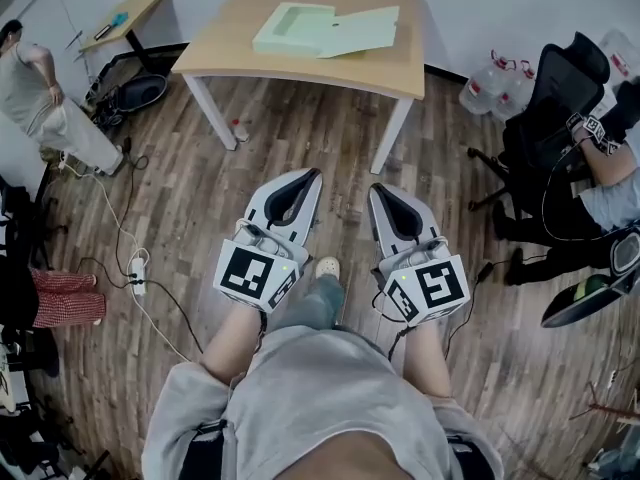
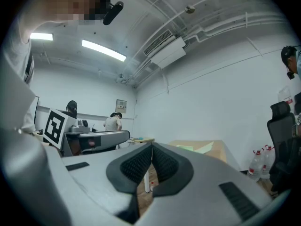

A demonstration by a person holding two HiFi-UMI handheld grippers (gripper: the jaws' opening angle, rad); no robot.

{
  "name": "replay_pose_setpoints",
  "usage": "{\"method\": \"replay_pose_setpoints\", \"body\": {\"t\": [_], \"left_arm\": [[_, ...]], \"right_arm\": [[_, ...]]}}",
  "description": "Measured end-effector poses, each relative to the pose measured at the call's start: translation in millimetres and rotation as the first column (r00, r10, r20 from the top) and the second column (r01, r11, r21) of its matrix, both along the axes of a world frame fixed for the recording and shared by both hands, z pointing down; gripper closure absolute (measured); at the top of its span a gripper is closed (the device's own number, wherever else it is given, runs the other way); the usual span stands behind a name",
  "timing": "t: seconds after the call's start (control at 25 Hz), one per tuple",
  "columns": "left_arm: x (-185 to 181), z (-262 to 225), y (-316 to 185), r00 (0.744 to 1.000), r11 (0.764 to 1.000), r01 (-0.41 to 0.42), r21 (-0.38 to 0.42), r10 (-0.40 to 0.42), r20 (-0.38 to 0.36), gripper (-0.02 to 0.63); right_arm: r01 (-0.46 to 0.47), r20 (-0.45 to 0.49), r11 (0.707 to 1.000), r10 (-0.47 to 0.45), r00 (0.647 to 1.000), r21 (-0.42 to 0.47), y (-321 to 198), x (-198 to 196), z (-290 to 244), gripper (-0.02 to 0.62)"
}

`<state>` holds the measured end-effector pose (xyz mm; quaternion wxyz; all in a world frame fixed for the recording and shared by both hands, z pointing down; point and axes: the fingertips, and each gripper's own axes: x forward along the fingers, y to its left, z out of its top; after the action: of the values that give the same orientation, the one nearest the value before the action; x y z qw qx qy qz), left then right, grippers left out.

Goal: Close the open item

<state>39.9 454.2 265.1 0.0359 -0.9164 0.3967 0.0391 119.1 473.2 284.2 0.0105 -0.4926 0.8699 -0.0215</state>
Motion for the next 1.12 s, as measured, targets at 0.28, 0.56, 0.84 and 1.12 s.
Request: {"method": "replay_pose_setpoints", "body": {"t": [0.28,0.56,0.84,1.12], "left_arm": [[23,-3,-75,1.0,1.0,-0.002,-0.006,0.002,-0.027,0.593],[30,-7,-155,1.0,1.0,0.005,0.008,-0.005,-0.026,0.592],[35,-4,-216,0.999,1.0,0.0,0.01,0.0,-0.036,0.592],[42,0,-257,1.0,1.0,0.014,0.011,-0.014,-0.025,0.593]], "right_arm": [[-0.013,-0.01,1.0,0.013,1.0,-0.003,-70,27,-3,0.583],[-0.012,-0.017,1.0,0.012,1.0,0.012,-153,37,-11,0.583],[-0.031,-0.027,0.999,0.031,0.999,0.019,-214,45,-10,0.583],[-0.03,-0.024,1.0,0.03,0.999,0.006,-261,55,-5,0.583]]}}
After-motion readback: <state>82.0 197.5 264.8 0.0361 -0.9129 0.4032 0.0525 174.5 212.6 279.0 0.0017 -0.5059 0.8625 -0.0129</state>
